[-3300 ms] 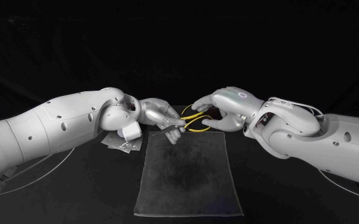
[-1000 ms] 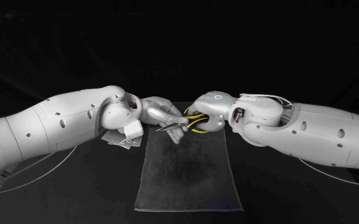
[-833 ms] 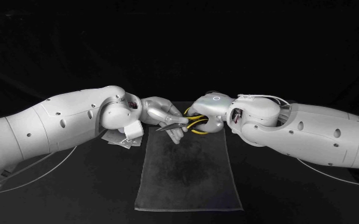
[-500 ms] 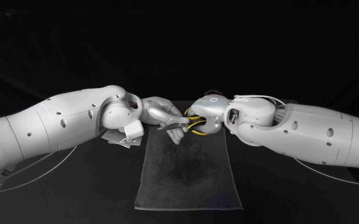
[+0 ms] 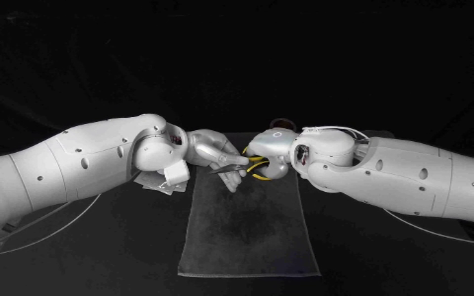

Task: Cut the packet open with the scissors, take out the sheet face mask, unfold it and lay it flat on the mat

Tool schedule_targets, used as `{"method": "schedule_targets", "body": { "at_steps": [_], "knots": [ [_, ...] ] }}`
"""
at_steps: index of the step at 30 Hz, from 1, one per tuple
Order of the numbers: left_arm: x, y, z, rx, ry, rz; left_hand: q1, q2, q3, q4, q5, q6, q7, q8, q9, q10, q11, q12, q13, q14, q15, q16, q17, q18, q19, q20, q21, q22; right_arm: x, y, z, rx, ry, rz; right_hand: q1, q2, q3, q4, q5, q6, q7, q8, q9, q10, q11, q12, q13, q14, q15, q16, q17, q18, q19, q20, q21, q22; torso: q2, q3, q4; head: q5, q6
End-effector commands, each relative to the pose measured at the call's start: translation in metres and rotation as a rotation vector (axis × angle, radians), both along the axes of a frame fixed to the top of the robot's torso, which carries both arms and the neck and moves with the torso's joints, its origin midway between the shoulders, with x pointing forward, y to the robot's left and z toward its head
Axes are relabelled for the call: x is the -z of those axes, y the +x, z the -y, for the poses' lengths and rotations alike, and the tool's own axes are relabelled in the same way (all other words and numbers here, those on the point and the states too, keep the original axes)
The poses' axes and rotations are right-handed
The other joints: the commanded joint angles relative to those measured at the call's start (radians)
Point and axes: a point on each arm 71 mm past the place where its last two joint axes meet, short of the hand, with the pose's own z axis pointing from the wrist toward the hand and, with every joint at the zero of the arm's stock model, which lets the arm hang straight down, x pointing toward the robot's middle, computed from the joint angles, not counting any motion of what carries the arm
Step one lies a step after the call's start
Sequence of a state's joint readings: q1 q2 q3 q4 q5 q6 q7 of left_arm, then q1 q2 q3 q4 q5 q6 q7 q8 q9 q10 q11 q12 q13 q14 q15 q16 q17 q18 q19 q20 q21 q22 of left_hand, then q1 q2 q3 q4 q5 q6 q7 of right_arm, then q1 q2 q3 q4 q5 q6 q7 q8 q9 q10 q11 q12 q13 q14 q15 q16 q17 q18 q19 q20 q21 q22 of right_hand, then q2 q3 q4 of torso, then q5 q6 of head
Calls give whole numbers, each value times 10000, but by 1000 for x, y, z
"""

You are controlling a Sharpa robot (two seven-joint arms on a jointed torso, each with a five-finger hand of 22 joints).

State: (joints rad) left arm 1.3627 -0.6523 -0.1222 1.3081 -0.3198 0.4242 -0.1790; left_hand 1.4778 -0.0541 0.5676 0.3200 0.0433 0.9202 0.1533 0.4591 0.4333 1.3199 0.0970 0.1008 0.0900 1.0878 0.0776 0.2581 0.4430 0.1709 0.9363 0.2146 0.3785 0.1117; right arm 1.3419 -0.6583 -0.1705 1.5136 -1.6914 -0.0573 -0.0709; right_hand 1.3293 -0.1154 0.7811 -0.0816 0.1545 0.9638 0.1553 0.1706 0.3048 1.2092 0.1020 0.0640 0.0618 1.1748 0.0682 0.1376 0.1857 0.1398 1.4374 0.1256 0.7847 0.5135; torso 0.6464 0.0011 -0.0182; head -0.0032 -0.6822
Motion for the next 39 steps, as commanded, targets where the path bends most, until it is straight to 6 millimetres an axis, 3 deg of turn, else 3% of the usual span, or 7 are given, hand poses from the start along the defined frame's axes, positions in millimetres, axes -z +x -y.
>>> {"method": "schedule_targets", "body": {
  "at_steps": [1, 9, 14, 23, 25, 28, 39],
  "knots": [
    [-18, -8, 23, 868, -1740, -175, 9, 15, 619, -560, 61, -11, -75, 47, 50, 41, -63, 61, 9, 16, -83, 40, 12, 99, 33, -35, 42, 9, 14, -7, -8, -249, -713, -582, 9, 201, 127, -29, -153, 202, 19, 130, 57, 403, -82, 93, 27, 822, -352, 218, 172, 217, 104, -110, 314, 386, 5, 7, -5, -3, 3],
    [-15, -9, 23, 809, -2014, -434, 2, 18, 626, -559, 62, -13, -80, 51, 59, 42, -66, 62, 11, 15, -83, 40, 15, 100, 32, -34, 44, 10, 17, -6, -10, 57, -666, -534, -332, 251, -107, -39, -942, 712, -68, 597, 412, 1719, -330, 259, 135, 1492, -625, 733, 902, -85, 575, -352, 1783, 2266, -3, -1, -5, -4, 7],
    [-15, -9, 22, 824, -2098, -497, 1, 19, 628, -560, 62, -14, -81, 53, 62, 42, -67, 62, 11, 15, -83, 39, 16, 100, 31, -35, 44, 10, 17, -3, -9, 297, -543, -577, -763, 163, -1089, 263, -1029, 904, -360, 1001, 842, 2392, -574, 297, 266, 1632, -760, 907, 1352, -220, 689, -486, 2468, 3141, -5, -10, 0, -6, 16],
    [-16, -15, 28, 1050, -2426, -802, -4, 23, 639, -563, 62, -18, -89, 59, 75, 42, -71, 63, 14, 11, -84, 37, 20, 101, 29, -34, 47, 12, 19, -1, -8, 648, -551, -702, -1907, 494, -1746, 1968, -1023, 901, -545, 1164, 1222, 2977, -731, 322, 494, 1835, -919, 1125, 2023, -403, 793, -641, 3474, 4426, 11, -7, -2, 8, 39],
    [-17, -17, 31, 1166, -2498, -884, -4, 23, 639, -563, 62, -18, -89, 59, 75, 42, -71, 63, 14, 11, -84, 37, 20, 101, 29, -34, 47, 12, 19, 0, -8, 728, -616, -703, -2445, 566, -1784, 2588, -452, 1009, -585, 1154, 1273, 3010, -765, 478, 637, 1916, -952, 1183, 2239, -461, 825, -677, 3817, 4858, 11, -10, -4, -3, 35],
    [-17, -20, 34, 1287, -2586, -965, -4, 23, 639, -563, 62, -18, -89, 59, 75, 42, -71, 63, 14, 11, -84, 37, 20, 101, 29, -34, 47, 12, 20, 0, -8, 799, -763, -657, -2580, 501, -1748, 2734, -1045, 1102, -609, 1150, 1341, 3015, -795, 603, 768, 1951, -981, 1207, 2450, -504, 827, -704, 4081, 5196, 3, -12, -4, -6, 25],
    [-18, -22, 35, 1305, -2726, -1093, -6, 23, 648, -569, 62, -23, -95, 63, 85, 39, -74, 62, 15, 7, -85, 35, 22, 101, 27, -34, 50, 13, 20, -2, -9, 914, -1058, -310, -2489, 362, -2601, 3170, -1062, 1413, -781, 1258, 1627, 2984, -945, 1377, 1220, 2147, -1125, 1446, 3102, -744, 898, -837, 5320, 6814, 4, 3, -3, -6, 45]
  ]
}}
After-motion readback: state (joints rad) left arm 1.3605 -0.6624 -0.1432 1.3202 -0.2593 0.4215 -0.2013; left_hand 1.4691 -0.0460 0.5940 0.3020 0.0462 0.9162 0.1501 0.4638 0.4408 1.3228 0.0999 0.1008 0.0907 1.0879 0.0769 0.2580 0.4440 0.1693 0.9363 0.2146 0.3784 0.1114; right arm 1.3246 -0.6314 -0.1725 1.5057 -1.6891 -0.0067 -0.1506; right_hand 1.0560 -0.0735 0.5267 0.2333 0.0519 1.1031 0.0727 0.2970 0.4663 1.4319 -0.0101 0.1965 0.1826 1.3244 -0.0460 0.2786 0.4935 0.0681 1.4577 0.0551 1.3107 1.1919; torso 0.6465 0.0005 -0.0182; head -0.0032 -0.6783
